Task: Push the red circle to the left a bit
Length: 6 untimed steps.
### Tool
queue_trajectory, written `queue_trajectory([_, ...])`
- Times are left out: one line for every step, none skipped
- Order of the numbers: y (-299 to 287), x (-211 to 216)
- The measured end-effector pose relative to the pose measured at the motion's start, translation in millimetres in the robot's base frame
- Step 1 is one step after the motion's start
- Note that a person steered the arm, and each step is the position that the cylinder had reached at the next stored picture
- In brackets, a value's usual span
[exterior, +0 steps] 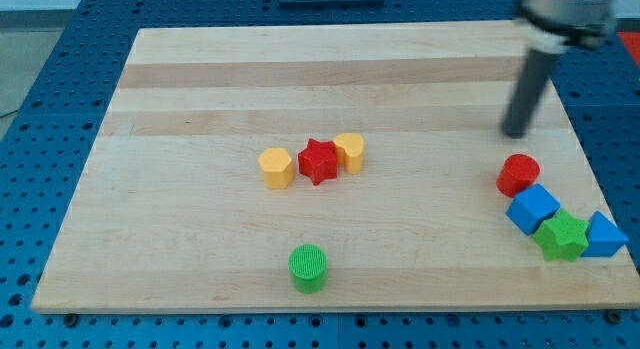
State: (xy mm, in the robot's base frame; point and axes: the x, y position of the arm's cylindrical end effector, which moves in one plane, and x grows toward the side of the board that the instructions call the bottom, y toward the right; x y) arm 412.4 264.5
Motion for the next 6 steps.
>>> queue_trajectory([76.0, 41.1])
queue_trajectory([80.5, 61.3])
queue_trajectory([45.2, 75.8])
queue_trajectory([-11.7, 76.2])
queue_trajectory([-63.1, 76.2])
queue_trajectory([-122.0, 76.1])
